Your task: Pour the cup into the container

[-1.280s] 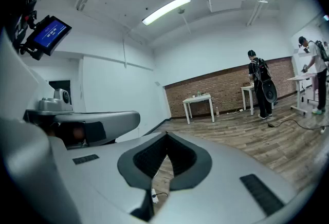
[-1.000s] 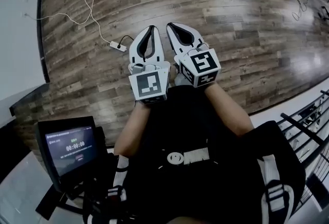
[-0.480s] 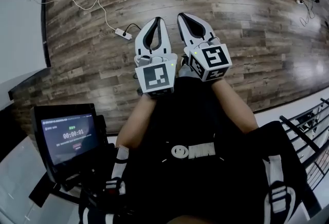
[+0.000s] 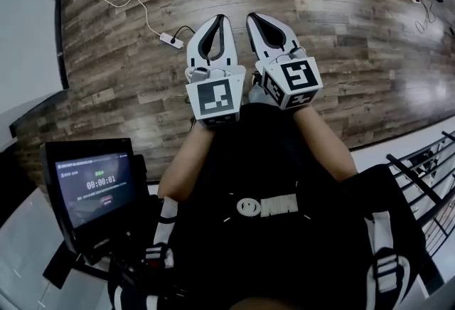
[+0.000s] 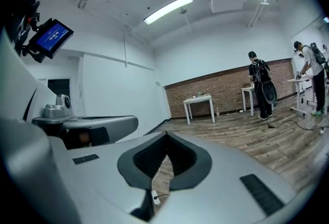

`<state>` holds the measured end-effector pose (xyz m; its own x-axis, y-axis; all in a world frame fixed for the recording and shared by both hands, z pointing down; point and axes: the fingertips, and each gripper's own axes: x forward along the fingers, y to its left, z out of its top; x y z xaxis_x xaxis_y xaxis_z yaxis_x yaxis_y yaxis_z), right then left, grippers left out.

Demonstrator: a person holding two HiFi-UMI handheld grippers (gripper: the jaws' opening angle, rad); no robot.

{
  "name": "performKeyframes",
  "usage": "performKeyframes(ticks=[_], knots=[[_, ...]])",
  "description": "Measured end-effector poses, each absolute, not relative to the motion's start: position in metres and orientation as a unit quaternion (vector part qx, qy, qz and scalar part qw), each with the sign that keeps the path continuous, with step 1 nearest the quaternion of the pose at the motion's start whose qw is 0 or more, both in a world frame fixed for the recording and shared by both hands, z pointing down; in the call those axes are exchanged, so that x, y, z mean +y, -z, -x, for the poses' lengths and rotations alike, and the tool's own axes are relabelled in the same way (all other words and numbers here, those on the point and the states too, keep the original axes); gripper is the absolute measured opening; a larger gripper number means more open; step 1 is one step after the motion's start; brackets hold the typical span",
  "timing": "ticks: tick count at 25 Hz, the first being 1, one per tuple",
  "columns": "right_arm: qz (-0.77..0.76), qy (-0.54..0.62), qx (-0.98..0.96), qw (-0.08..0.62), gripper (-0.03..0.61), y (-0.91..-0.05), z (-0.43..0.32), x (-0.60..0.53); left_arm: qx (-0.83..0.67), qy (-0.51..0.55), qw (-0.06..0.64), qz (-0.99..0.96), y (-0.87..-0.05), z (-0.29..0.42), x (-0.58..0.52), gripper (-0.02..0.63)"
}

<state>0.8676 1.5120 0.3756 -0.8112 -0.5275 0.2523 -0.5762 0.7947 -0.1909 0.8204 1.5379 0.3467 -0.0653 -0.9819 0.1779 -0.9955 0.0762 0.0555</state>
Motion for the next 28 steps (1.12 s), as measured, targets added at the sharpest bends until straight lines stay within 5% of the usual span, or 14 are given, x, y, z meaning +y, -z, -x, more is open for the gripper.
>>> performKeyframes(ticks=[28], knots=[[-0.327,-0.116,-0.933,0.093,-0.005,-0.371,-0.860,1.518,-0.736,-0.032,0.092,-0.670,-0.352,-0.773,1.561,0.003]])
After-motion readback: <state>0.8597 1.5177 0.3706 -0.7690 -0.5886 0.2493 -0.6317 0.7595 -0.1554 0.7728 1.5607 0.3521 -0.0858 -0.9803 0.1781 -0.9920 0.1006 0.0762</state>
